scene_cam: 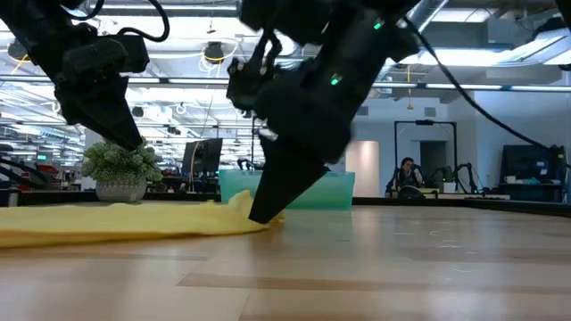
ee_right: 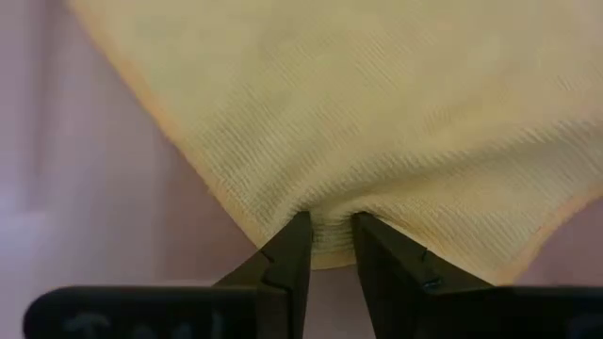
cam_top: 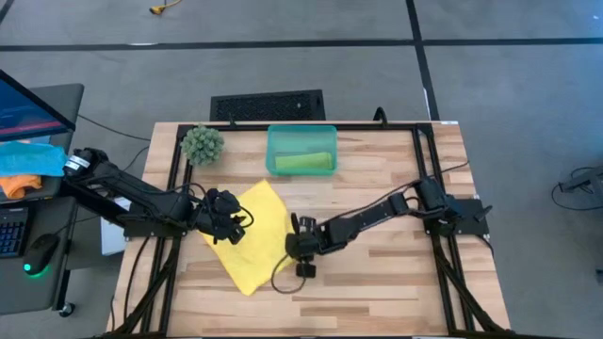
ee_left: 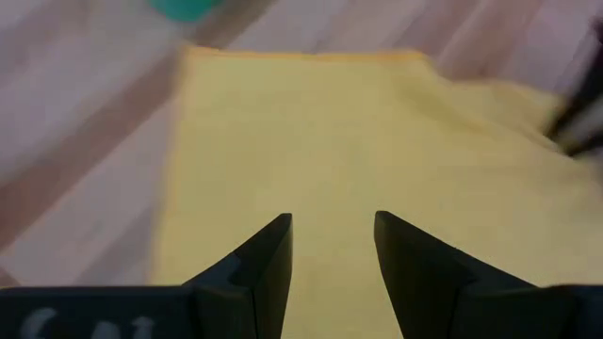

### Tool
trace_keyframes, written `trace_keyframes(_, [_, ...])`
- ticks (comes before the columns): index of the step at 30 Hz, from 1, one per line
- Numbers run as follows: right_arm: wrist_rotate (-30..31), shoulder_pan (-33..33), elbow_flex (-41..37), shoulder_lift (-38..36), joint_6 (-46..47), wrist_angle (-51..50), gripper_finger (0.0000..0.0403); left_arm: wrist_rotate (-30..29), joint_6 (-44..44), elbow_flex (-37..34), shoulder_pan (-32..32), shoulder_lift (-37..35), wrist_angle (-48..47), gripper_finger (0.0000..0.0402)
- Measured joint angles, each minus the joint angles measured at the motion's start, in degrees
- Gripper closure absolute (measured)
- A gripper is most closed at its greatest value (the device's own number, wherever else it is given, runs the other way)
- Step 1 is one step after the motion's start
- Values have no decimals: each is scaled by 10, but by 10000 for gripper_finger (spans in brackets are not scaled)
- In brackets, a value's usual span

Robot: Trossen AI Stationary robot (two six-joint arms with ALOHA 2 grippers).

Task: Roll microfiber towels into tight, uniform cylinder then place into a basket
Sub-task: Fold the yellow microfiber cloth

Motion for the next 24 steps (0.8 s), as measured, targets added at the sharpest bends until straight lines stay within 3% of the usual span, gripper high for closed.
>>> trace_keyframes(9, [-15, 29, -4, -31, -9, -39, 294, -21, -7, 0, 0, 2, 16, 258])
trace_keyframes(15, [-8, 34, -3, -67, -5, -67, 294, -33, 39, 1, 2, 35, 74, 258])
trace_keyframes(24, [92, 61, -1, -103, 33, -147, 294, 12, 162, 0, 42, 122, 203, 258])
